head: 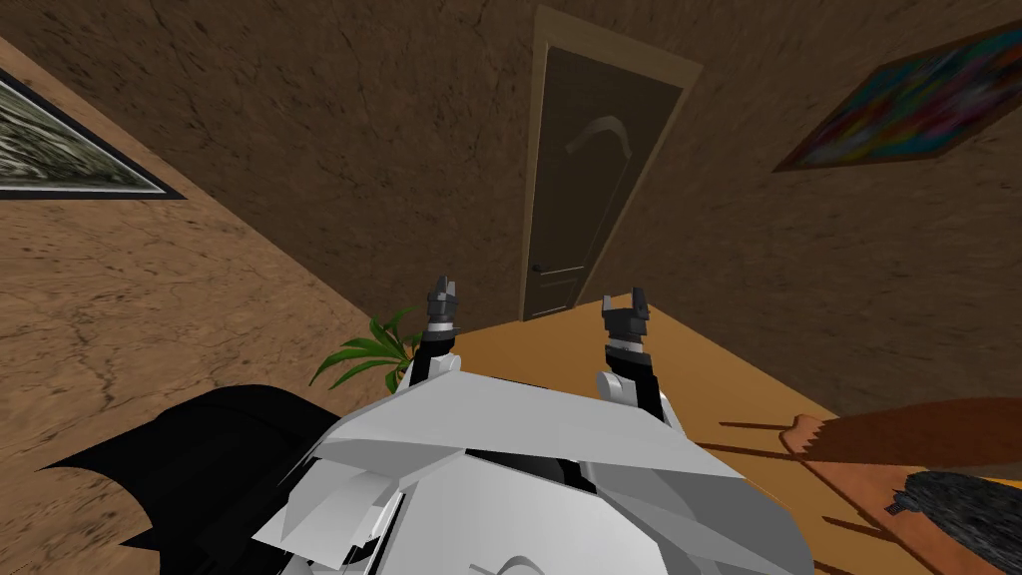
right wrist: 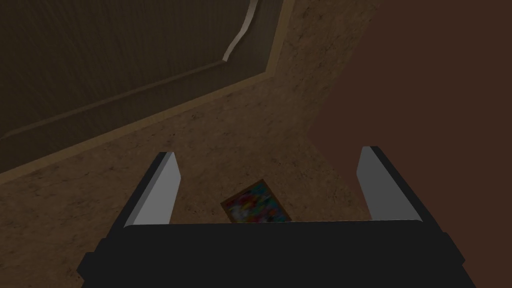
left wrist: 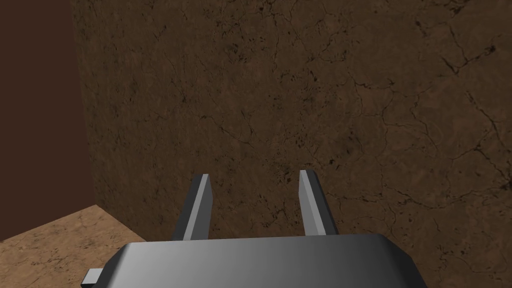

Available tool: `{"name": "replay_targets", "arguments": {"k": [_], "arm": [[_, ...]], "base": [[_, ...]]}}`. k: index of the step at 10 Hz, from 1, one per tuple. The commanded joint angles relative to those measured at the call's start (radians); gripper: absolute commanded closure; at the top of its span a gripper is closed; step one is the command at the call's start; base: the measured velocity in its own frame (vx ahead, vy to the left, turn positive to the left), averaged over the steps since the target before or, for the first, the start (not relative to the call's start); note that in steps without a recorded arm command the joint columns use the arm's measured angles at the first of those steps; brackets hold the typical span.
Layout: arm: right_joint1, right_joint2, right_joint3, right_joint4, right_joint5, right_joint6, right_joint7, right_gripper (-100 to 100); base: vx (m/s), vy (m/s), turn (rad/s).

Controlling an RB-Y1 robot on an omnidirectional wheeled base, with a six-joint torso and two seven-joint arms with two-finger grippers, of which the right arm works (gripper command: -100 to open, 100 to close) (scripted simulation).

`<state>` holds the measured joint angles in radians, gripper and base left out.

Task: Pull the door open

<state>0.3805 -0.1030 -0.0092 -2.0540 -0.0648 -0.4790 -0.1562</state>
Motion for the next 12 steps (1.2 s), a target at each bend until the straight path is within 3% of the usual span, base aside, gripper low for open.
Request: {"name": "replay_targets", "arguments": {"k": [1,12], "arm": [[-0.015,-0.008,0.004,0.043,0.002,-0.006,0.0,-100],[-0.108,-0.084,0.018,0.36,0.007,-0.063,-0.017,-100]], "base": [[0.091,-0.009,0.102],[0.097,-0.015,0.11]]}}
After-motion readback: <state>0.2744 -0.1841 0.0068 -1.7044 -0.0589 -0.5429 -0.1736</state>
